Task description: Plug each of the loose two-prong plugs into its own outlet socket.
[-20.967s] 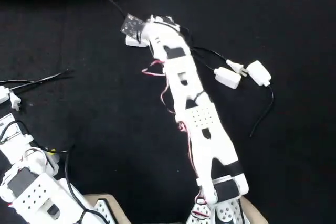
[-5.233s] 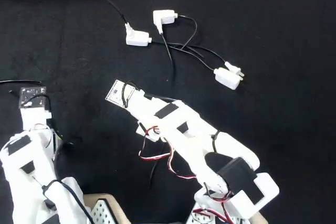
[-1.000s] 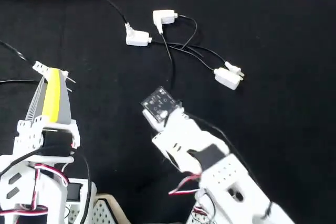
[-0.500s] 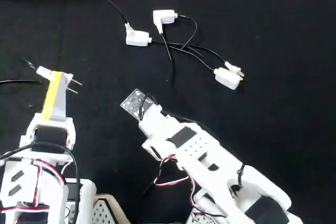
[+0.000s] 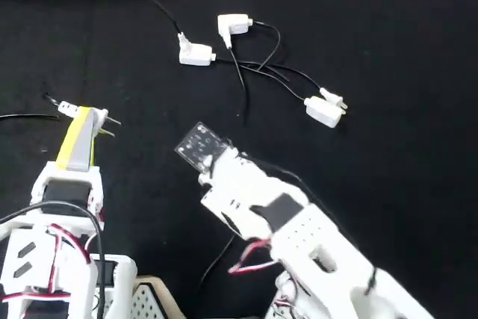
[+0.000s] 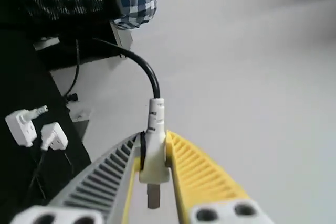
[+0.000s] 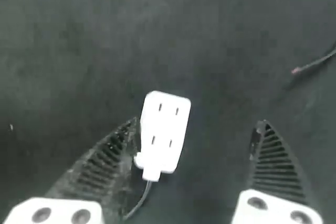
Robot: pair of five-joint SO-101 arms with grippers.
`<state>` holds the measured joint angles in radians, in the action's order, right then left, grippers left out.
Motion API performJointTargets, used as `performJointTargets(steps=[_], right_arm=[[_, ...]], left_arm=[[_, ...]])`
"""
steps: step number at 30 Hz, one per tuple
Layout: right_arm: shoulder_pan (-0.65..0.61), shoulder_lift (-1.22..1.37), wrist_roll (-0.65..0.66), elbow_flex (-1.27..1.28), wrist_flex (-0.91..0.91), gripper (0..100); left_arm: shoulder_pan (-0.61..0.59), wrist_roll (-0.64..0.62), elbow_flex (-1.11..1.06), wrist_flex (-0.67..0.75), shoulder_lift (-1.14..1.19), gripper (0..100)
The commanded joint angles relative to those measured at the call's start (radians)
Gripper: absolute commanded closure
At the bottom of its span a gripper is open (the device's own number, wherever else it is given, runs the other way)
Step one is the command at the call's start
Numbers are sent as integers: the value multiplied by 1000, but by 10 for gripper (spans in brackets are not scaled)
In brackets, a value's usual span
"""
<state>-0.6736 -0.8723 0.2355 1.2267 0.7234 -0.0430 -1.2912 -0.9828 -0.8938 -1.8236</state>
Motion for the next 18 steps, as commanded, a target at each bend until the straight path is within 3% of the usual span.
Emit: performJointTargets(steps=[1,6,11,13,18], right_arm=[[-5,-320,-40,108,-55,684],[-6,-733,-55,302,-38,723],[-8,-1112,-57,404,64,933],[-9,-1086,-48,401,49,986],[-57,-992,-46,358,31,926]], left_arm=[[-10,-121,4,-6,0,970],[-1,-206,-15,-5,0,970],[-1,-206,-110,3,2,970],[-4,-203,-147,5,2,970],[-10,-203,-211,5,2,970]])
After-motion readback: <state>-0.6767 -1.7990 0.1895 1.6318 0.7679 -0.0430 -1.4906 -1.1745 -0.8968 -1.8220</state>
